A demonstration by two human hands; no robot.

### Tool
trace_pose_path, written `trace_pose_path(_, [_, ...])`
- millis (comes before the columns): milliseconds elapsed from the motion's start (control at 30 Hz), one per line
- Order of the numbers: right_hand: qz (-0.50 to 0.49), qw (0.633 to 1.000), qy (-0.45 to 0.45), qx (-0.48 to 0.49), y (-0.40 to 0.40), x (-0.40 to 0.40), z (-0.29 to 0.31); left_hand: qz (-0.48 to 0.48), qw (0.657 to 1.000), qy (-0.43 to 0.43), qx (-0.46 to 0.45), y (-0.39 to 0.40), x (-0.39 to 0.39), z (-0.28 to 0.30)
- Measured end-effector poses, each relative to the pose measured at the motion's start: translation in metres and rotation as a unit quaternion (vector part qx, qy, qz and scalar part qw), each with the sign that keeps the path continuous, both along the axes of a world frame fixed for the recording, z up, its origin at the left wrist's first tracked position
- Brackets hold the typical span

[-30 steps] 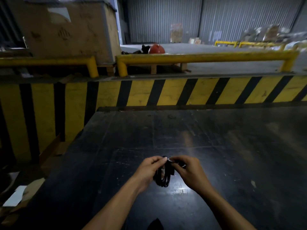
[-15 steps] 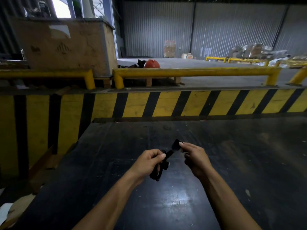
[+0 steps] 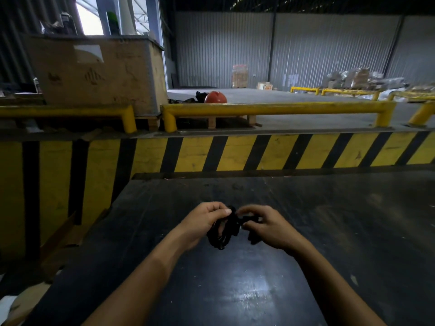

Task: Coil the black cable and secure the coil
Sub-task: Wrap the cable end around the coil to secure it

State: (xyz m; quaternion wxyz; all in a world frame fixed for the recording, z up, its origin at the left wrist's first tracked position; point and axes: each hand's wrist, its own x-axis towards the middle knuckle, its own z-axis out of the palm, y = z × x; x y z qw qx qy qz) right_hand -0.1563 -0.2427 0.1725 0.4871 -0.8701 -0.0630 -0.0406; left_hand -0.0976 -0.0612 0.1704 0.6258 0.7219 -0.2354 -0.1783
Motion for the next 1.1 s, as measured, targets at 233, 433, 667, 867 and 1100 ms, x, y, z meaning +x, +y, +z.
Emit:
trace_pose_path(233, [0.048, 0.998, -0.011, 0.031, -0.009, -0.005, 0.009, -0.008, 1.0, -0.006, -0.001, -0.001, -0.003, 0.02])
trace_pose_path(433, [0.01, 1.0, 0.01, 0.015, -0.003, 0.002, 0.025, 0.062, 0.997, 0.031, -0.027, -0.011, -0.002, 0.023])
trace_pose_path(667, [-0.069, 0.986, -0.039, -0.145, 0.017, 0.019, 0.024, 0.074, 0.997, 0.021, -0.029, -0.011, -0.003, 0.031])
trace_pose_path(867, [-0.183, 0.976, -0.055, -0.104, 0.006, 0.018, 0.021, 0.081, 0.995, -0.063, 0.009, -0.007, -0.008, 0.008])
trace_pose_path(1100, [-0.222, 0.972, -0.05, -0.053, 0.005, 0.02, 0.017, 0.114, 0.987, 0.0, -0.112, -0.014, -0.014, -0.003])
